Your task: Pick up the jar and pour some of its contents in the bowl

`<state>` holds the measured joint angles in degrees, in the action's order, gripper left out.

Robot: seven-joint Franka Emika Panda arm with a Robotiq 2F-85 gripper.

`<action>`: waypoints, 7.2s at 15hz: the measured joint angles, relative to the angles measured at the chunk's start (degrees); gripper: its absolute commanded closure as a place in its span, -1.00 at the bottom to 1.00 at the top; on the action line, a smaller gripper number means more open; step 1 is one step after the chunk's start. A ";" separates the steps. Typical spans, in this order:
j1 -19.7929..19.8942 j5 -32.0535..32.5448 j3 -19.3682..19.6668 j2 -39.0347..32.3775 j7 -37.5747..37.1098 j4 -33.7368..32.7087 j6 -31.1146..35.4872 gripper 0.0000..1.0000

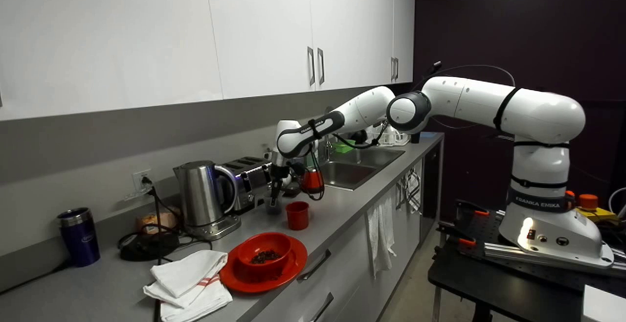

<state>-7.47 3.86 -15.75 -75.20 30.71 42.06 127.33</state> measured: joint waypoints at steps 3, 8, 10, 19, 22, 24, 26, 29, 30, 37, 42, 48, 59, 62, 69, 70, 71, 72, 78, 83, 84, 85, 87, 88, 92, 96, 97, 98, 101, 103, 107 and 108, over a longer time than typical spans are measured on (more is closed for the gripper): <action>-0.02 0.03 0.24 0.01 0.00 -0.70 0.13 -0.33; -0.03 0.03 0.28 0.01 0.00 -1.63 0.18 0.46; -0.04 0.03 0.28 0.01 0.00 -1.87 0.18 0.72; -0.02 0.03 0.28 0.08 0.00 -3.13 0.86 0.84; -0.02 0.02 0.28 0.08 0.00 -3.20 0.94 0.87; -0.04 0.03 0.27 0.08 0.00 -3.26 1.49 0.88; -0.10 0.03 0.26 0.10 0.00 -3.38 2.47 0.89; -0.37 0.03 0.26 0.13 0.00 -3.70 4.38 0.90; -0.49 0.05 0.27 0.15 0.00 -3.81 5.04 0.91; -1.35 0.08 0.03 0.37 0.00 -3.87 7.77 0.91; -2.21 0.08 -0.15 0.82 0.00 -3.87 8.48 0.92; -3.50 0.33 -0.33 2.15 0.11 -3.72 8.36 0.93; -5.91 1.10 -0.85 9.28 -0.14 1.76 7.20 0.93; -6.78 1.08 -1.73 11.70 -0.15 4.99 8.12 0.93; -6.75 1.01 -2.89 17.16 -0.15 14.64 11.78 0.93; -6.68 1.01 -3.00 17.94 -0.15 16.07 12.45 0.93; -6.61 1.01 -3.12 18.78 -0.15 17.58 13.17 0.93; -6.55 1.02 -3.27 19.73 -0.15 19.17 13.93 0.93; -6.57 1.07 -4.09 26.89 -0.14 30.50 20.18 0.93; -7.17 1.45 -3.97 33.69 -0.46 42.34 27.49 0.93; -7.49 1.70 -3.74 34.86 -1.01 44.68 29.11 0.93; -7.83 2.37 -3.47 35.87 -1.95 46.88 30.69 0.93; -8.52 3.98 -2.82 37.61 -4.21 50.88 33.42 0.93; -8.91 4.86 -2.36 38.33 -5.33 52.57 34.63 0.93; -10.59 7.74 0.04 40.93 -9.80 57.16 37.70 0.93; -12.52 9.50 2.66 42.96 -14.14 59.72 39.52 0.93; -13.29 9.86 3.51 43.38 -15.62 60.34 40.05 0.93; -14.27 10.45 4.55 43.79 -17.25 60.98 40.64 0.94; -18.86 12.69 8.77 44.57 -22.82 62.61 42.57 0.94; -23.21 13.98 12.55 44.90 -26.67 63.55 43.84 0.93; -32.19 16.26 20.82 45.01 -33.80 64.54 44.92 0.92; -34.15 16.65 22.77 45.01 -35.26 64.64 45.02 0.93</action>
<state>-41.61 20.51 7.02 -30.19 -4.56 106.70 172.35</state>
